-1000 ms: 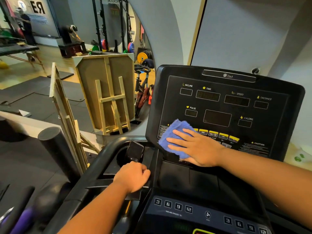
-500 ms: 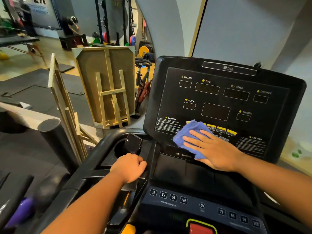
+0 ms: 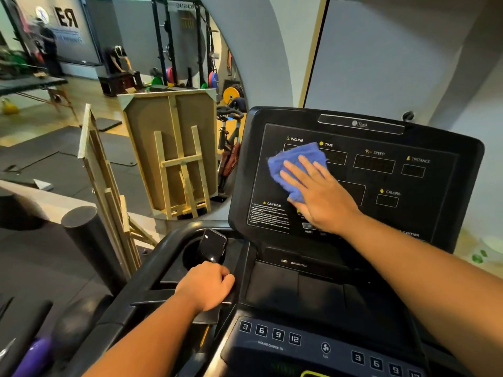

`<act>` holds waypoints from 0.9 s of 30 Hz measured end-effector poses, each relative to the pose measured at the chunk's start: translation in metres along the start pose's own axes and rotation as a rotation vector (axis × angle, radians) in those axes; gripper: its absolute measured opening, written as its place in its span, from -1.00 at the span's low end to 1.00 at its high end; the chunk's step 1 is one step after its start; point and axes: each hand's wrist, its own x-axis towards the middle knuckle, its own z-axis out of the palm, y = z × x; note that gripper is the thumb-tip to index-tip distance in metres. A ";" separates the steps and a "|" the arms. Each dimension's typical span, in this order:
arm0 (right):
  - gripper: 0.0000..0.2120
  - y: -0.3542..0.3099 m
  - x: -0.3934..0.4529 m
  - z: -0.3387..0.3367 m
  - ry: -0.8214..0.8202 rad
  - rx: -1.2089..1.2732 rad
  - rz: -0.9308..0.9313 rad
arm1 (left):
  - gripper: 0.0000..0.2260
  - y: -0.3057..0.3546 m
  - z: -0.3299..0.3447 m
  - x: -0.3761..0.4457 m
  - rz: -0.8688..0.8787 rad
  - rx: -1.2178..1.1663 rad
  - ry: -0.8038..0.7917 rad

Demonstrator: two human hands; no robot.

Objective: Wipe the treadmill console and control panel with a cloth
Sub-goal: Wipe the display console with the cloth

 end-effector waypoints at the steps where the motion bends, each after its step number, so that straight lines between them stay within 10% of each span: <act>1: -0.39 0.003 -0.005 -0.002 0.020 0.017 0.087 | -0.65 0.000 0.000 0.000 0.000 0.002 0.001; 6: -0.36 -0.025 -0.050 0.017 0.058 0.030 0.246 | -0.65 0.002 0.000 0.000 0.008 0.015 0.021; 13: -0.37 -0.048 0.022 0.020 -0.009 -0.049 -0.218 | -0.67 0.002 -0.001 -0.001 -0.018 -0.032 0.031; 22: -0.41 0.001 0.095 -0.024 0.182 -0.014 0.266 | -0.68 0.003 -0.001 -0.001 -0.025 -0.032 0.045; 27: -0.40 -0.011 0.076 -0.009 0.134 -0.048 0.135 | -0.68 0.003 -0.002 0.000 -0.006 -0.016 0.049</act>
